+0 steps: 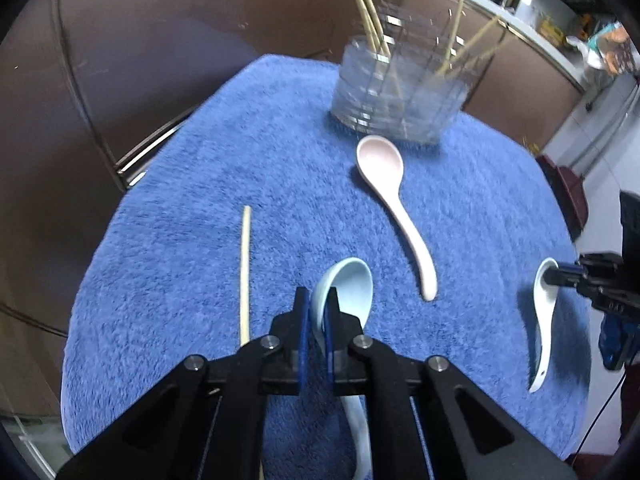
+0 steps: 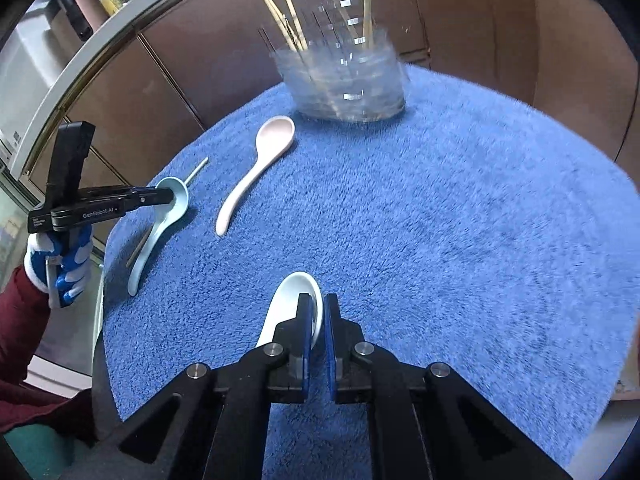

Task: Organize utensils
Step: 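Grasp the pale blue spoon with the left gripper while the right gripper grasps a white spoon, then lift both spoons and carry them over the caddy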

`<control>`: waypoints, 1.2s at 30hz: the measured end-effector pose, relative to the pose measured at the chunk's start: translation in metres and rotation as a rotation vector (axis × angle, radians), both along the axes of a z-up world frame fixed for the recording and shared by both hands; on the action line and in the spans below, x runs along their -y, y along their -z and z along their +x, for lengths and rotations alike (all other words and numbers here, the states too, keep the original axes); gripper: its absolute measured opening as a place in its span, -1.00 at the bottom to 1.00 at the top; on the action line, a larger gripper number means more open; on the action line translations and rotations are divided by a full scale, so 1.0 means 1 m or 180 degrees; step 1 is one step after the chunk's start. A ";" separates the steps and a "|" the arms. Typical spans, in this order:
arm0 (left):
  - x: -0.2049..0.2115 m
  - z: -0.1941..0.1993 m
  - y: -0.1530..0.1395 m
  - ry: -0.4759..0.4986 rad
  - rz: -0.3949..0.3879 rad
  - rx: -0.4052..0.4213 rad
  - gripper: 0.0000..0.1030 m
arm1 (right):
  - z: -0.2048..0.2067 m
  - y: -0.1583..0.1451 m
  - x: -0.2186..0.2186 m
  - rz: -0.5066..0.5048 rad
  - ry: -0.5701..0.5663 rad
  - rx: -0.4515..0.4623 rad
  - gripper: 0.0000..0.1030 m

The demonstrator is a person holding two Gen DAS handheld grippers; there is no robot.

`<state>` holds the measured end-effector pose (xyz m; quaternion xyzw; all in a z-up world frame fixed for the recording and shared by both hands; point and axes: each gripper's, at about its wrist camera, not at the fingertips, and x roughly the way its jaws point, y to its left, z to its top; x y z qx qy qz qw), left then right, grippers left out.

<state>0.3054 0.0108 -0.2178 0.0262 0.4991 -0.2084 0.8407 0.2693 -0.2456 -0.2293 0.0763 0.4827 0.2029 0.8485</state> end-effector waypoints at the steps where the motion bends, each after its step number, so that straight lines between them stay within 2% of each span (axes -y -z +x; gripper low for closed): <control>1: -0.003 -0.003 -0.005 -0.0046 -0.0033 0.0038 -0.88 | -0.004 -0.004 -0.001 -0.0033 0.0023 0.0051 -0.89; 8: -0.015 -0.028 -0.036 -0.0251 -0.0113 0.0374 -0.89 | -0.029 -0.032 0.001 -0.0116 0.0216 0.0367 -0.89; 14: -0.015 -0.062 -0.072 -0.0424 -0.0100 0.0834 -0.89 | -0.052 -0.052 0.000 -0.0158 0.0367 0.0569 -0.89; 23: -0.002 -0.111 -0.110 -0.0501 -0.0128 0.1348 -0.89 | -0.087 -0.071 0.002 -0.0209 0.0594 0.0787 -0.89; 36: 0.020 -0.153 -0.140 -0.0473 -0.0177 0.1692 -0.88 | -0.125 -0.094 0.007 -0.0229 0.0808 0.1044 -0.89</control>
